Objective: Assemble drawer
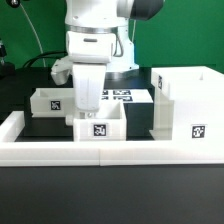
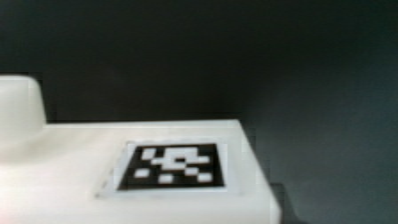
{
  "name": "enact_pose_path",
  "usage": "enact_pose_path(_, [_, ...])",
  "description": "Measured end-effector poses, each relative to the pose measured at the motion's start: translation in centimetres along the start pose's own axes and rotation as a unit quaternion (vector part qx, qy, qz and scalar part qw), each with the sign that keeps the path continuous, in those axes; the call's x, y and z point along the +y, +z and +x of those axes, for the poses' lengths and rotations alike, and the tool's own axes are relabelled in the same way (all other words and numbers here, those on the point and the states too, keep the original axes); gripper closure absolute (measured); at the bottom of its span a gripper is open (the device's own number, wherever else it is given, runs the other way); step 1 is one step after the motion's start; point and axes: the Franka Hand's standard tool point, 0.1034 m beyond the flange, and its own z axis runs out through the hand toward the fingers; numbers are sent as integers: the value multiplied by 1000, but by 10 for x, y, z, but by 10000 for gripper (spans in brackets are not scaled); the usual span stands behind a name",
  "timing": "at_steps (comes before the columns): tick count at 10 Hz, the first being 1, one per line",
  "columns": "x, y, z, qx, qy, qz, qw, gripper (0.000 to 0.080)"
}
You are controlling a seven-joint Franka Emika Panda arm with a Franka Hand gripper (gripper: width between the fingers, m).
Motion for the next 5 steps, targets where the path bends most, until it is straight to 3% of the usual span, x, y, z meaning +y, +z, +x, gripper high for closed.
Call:
enact_pose_path(4, [5,2,24,6,-27,-1,1000,757])
enact_pose_path(5, [5,2,22,6,-24,-1,1000,757])
